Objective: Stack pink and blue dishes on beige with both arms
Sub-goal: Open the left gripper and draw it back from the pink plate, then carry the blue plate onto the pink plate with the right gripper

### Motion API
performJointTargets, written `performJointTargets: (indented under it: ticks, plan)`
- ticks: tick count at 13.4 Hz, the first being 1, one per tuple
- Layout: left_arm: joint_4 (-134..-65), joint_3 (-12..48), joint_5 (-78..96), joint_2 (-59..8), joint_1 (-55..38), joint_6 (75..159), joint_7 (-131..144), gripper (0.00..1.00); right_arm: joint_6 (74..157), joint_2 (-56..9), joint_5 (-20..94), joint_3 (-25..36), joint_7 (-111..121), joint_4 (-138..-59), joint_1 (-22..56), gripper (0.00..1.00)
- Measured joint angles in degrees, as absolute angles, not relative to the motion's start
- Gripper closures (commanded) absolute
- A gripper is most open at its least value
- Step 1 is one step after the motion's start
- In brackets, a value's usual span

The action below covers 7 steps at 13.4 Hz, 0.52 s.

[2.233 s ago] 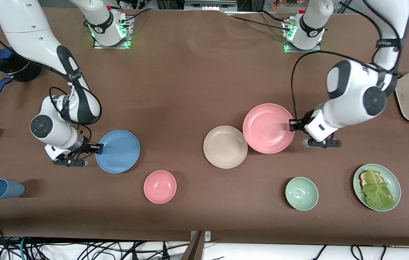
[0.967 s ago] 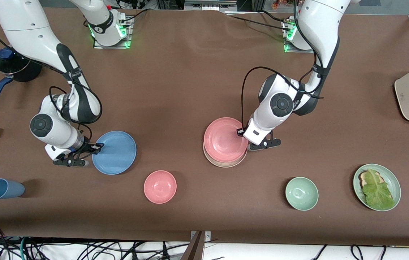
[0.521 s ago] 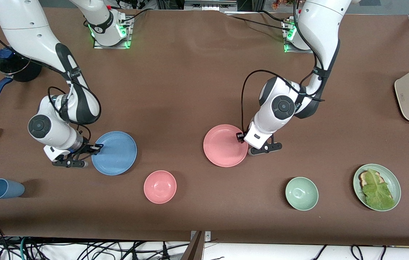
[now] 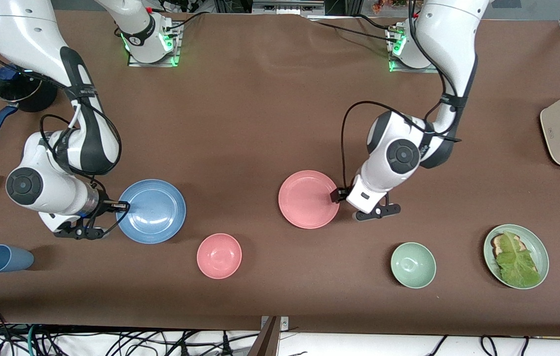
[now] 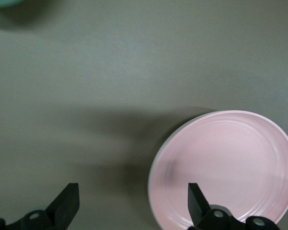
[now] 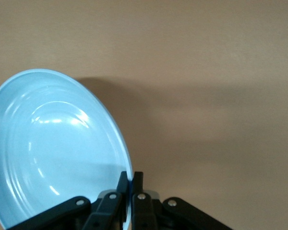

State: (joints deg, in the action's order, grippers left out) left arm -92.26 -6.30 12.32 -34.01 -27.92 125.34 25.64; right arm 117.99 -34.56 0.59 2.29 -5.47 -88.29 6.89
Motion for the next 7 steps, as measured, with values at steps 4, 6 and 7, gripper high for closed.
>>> performJointTargets:
  ticks: [4,6,7]
  plan:
    - [-86.0,-12.2,12.1,-32.4,-27.0,113.3,13.7,0.00,114.0,-34.5,3.9,1.2,-5.7,-84.7,10.3,1.00]
    - [-85.4,-13.0,12.1,-31.3,-24.3,110.7,8.7,0.00,113.6,-34.1,5.8,-0.7,-8.5,-84.4,11.9,1.00]
    - [-85.1,-13.1,12.1,-30.9,-22.5,109.4,6.4,0.00,113.4,-33.8,6.0,-1.7,-11.6,-84.4,13.2,1.00]
